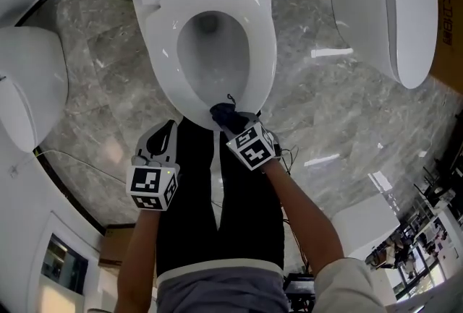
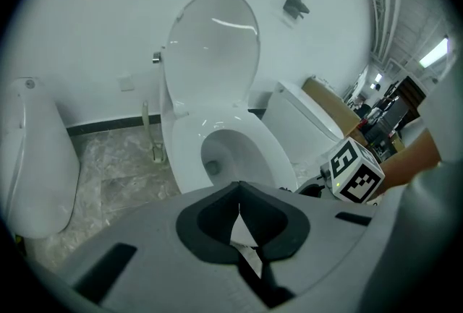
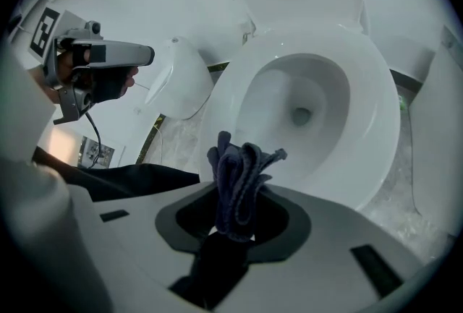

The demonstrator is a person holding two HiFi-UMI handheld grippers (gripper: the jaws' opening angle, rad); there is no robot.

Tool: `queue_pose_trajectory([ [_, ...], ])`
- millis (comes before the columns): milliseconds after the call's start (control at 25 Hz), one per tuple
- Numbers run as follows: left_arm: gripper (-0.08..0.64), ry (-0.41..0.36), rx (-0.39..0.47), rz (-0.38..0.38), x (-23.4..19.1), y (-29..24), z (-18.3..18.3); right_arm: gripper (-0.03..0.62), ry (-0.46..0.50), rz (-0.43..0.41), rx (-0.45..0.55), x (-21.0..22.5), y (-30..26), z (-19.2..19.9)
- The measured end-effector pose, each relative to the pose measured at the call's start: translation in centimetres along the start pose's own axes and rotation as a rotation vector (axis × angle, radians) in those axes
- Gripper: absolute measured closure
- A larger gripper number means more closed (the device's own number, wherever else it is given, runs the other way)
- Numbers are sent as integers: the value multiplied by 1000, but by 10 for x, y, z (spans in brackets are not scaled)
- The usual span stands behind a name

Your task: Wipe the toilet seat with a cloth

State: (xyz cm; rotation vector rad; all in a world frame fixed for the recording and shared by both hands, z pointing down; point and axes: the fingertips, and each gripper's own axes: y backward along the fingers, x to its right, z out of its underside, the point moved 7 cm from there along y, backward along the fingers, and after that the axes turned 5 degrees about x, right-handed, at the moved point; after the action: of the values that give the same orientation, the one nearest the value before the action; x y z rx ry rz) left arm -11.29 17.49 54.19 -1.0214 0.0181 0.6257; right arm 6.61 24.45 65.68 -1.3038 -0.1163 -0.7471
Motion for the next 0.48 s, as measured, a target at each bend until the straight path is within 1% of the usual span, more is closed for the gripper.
queue_pose_trajectory([
  [120, 551, 1, -3, -4, 2, -1, 1, 490, 31, -2, -35, 10, 7, 5],
  [320, 551, 27, -10, -14, 2, 0, 5, 489, 70, -1, -85, 26, 17, 8],
  [480, 551, 53, -13, -23, 6, 2, 8, 489, 101, -20, -121, 40, 22, 6],
])
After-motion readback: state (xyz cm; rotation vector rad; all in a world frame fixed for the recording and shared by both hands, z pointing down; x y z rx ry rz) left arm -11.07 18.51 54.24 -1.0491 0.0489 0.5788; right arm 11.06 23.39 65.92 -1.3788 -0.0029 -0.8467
